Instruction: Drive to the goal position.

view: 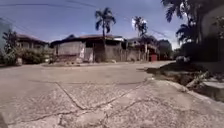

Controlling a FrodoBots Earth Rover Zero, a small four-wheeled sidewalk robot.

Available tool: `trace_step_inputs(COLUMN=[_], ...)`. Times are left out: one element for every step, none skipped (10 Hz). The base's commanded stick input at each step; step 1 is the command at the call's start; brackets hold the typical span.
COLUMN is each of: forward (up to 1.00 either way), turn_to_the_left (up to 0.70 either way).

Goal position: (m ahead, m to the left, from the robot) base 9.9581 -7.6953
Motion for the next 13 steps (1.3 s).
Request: trace_step_inputs(forward=[0.7,0.7,0.7,0.7,0.7,0.7,0.7,0.7,0.7,0.7,0.7,0.7,0.7], turn_to_the_left=[0.0,0.0,0.0,0.0,0.0,0.0,0.0,0.0,0.0,0.0,0.0,0.0,0.0])
